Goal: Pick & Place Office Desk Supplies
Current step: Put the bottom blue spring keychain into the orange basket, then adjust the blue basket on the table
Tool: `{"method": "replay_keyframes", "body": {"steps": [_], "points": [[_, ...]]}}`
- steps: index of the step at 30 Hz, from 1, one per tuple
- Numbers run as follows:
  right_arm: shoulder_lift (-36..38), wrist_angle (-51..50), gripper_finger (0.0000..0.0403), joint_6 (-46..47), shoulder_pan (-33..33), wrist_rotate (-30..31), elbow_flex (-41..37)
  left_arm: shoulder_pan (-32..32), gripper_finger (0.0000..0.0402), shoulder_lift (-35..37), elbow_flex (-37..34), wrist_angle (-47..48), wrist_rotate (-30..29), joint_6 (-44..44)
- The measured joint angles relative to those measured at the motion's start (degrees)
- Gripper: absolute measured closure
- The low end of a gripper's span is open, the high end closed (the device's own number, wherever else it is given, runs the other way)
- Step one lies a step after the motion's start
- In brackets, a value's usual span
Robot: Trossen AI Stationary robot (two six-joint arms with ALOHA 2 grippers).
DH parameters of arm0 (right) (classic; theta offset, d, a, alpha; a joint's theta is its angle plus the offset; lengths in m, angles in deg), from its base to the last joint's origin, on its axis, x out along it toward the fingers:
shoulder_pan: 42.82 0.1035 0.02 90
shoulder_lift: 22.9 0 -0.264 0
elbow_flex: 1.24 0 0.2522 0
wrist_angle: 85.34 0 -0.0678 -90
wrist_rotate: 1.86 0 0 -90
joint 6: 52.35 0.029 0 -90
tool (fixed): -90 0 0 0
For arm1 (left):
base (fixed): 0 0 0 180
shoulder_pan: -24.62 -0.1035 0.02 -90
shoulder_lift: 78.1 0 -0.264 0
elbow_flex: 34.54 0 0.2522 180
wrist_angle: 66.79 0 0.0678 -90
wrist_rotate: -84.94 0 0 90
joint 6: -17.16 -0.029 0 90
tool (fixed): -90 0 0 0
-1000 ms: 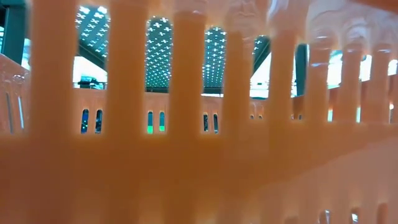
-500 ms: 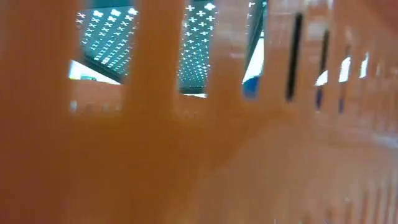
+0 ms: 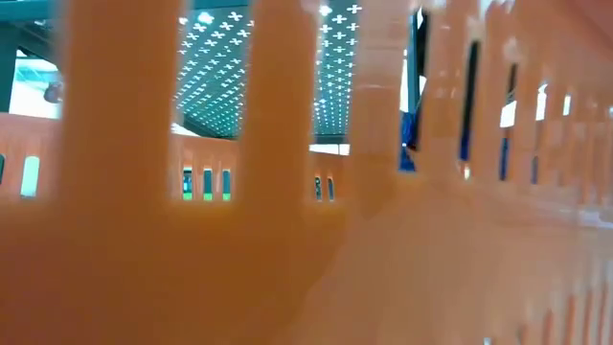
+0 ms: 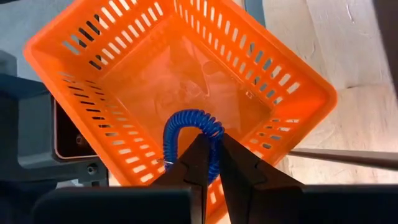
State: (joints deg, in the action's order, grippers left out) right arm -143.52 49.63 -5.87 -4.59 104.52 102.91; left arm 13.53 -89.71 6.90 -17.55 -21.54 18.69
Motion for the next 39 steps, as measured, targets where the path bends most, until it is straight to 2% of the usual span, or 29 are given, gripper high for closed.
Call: {"method": "replay_keyframes", "body": {"steps": [10,17,22,28,39], "points": [[0.0,-1.4,0.0324,0.0,0.3,0.0,0.0,0.0,0.0303,0.0,0.0,0.0,0.0,0.0],[0.0,-1.1,0.0305,0.1,0.3,0.1,0.0,0.0,0.0303,0.0,0.0,0.0,0.0,0.0],[0.0,-0.7,0.0307,0.1,0.3,0.0,0.9,0.0,0.0303,0.0,0.0,0.0,0.0,0.0],[0.1,-0.6,0.0323,-1.1,0.3,0.1,5.7,0.0,0.0303,0.0,0.0,0.0,0.0,0.0],[0.3,-16.8,0.0331,-3.1,0.9,0.3,18.4,0.0,0.0303,0.0,0.0,0.0,0.0,0.0]]}}
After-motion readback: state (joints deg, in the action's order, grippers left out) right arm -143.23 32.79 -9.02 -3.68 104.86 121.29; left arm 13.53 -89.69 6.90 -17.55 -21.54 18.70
